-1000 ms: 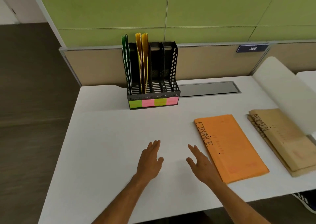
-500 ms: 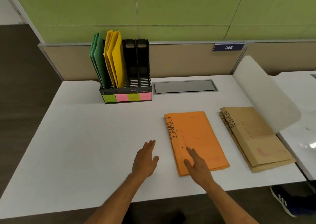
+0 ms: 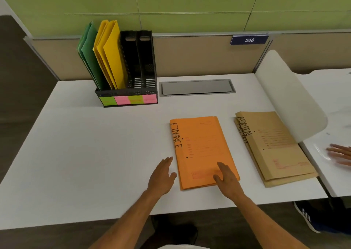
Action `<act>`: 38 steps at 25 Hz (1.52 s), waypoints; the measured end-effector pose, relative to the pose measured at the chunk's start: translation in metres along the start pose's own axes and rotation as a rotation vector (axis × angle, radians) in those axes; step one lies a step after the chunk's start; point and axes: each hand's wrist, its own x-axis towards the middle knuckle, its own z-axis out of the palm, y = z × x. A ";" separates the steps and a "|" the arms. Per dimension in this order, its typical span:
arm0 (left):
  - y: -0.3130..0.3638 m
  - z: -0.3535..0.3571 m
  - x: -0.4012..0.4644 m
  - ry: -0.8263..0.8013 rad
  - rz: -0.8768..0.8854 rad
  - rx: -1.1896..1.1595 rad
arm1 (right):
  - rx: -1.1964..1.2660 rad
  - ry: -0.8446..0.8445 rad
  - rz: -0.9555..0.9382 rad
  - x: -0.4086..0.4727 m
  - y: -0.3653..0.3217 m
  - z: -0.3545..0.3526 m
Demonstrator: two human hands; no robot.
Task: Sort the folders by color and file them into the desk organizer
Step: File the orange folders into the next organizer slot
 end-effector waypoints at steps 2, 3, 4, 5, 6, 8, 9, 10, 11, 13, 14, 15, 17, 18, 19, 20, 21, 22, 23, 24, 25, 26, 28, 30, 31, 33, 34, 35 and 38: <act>0.006 0.011 0.008 -0.039 -0.055 -0.071 | -0.067 -0.025 0.046 0.007 0.013 -0.005; 0.009 0.015 0.012 -0.058 -0.074 -0.099 | -0.091 -0.032 0.060 0.011 0.019 -0.009; 0.011 0.020 0.015 -0.075 -0.087 -0.124 | -0.111 -0.046 0.070 0.015 0.024 -0.013; 0.015 0.024 0.019 -0.091 -0.093 -0.151 | -0.136 -0.066 0.065 0.019 0.030 -0.017; 0.018 0.028 0.020 -0.105 -0.090 -0.176 | -0.174 -0.095 0.038 0.021 0.035 -0.019; 0.022 0.031 0.022 -0.138 -0.080 -0.209 | -0.275 -0.201 -0.056 0.021 0.041 -0.023; 0.023 0.033 0.022 -0.153 -0.073 -0.213 | -0.349 -0.254 -0.093 0.020 0.043 -0.022; 0.024 0.034 0.022 -0.159 -0.065 -0.217 | -0.414 -0.278 -0.106 0.019 0.046 -0.019; 0.026 0.035 0.021 -0.156 -0.063 -0.224 | -0.445 -0.292 -0.088 0.019 0.048 -0.018; 0.030 0.034 0.023 -0.121 -0.088 -0.277 | -0.447 -0.316 -0.022 0.022 0.052 -0.016; 0.033 0.033 0.026 -0.104 -0.124 -0.343 | -0.440 -0.332 -0.009 0.023 0.053 -0.016; 0.035 0.032 0.029 -0.099 -0.178 -0.423 | -0.436 -0.345 -0.013 0.024 0.055 -0.015; 0.043 0.031 0.031 -0.135 -0.291 -0.609 | -0.417 -0.358 -0.017 0.025 0.057 -0.015; 0.046 0.033 0.032 -0.162 -0.320 -0.675 | -0.405 -0.357 -0.016 0.026 0.059 -0.015; 0.046 0.037 0.031 -0.186 -0.330 -0.705 | -0.395 -0.356 -0.011 0.027 0.060 -0.014; 0.046 0.041 0.029 -0.199 -0.336 -0.723 | -0.384 -0.359 -0.006 0.028 0.061 -0.013; 0.046 0.044 0.026 -0.193 -0.331 -0.723 | -0.370 -0.364 -0.008 0.028 0.062 -0.014; 0.045 0.046 0.024 -0.175 -0.327 -0.723 | -0.349 -0.367 -0.015 0.028 0.061 -0.015; 0.044 0.046 0.023 -0.156 -0.326 -0.725 | -0.315 -0.358 -0.029 0.028 0.060 -0.016; 0.043 0.044 0.023 -0.134 -0.323 -0.726 | -0.265 -0.333 -0.039 0.027 0.058 -0.017; 0.042 0.040 0.022 -0.112 -0.316 -0.721 | -0.199 -0.283 -0.034 0.025 0.055 -0.017; 0.040 0.035 0.021 -0.092 -0.307 -0.716 | -0.129 -0.216 -0.008 0.022 0.050 -0.017; 0.034 0.023 0.018 -0.059 -0.284 -0.694 | -0.003 -0.102 0.057 0.019 0.039 -0.019; 0.025 0.010 0.013 -0.028 -0.261 -0.685 | 0.118 -0.040 0.086 0.018 0.024 -0.022; 0.019 0.003 0.010 -0.013 -0.254 -0.690 | 0.173 -0.018 0.096 0.018 0.016 -0.024; 0.005 -0.010 0.004 0.003 -0.248 -0.710 | 0.307 0.001 0.155 0.019 -0.002 -0.026; -0.002 -0.016 0.000 0.003 -0.247 -0.726 | 0.388 -0.003 0.198 0.018 -0.010 -0.027; -0.009 -0.022 -0.003 0.001 -0.243 -0.749 | 0.469 -0.014 0.232 0.016 -0.018 -0.026; -0.027 -0.041 -0.011 -0.025 -0.235 -0.789 | 0.647 -0.065 0.273 0.011 -0.040 -0.020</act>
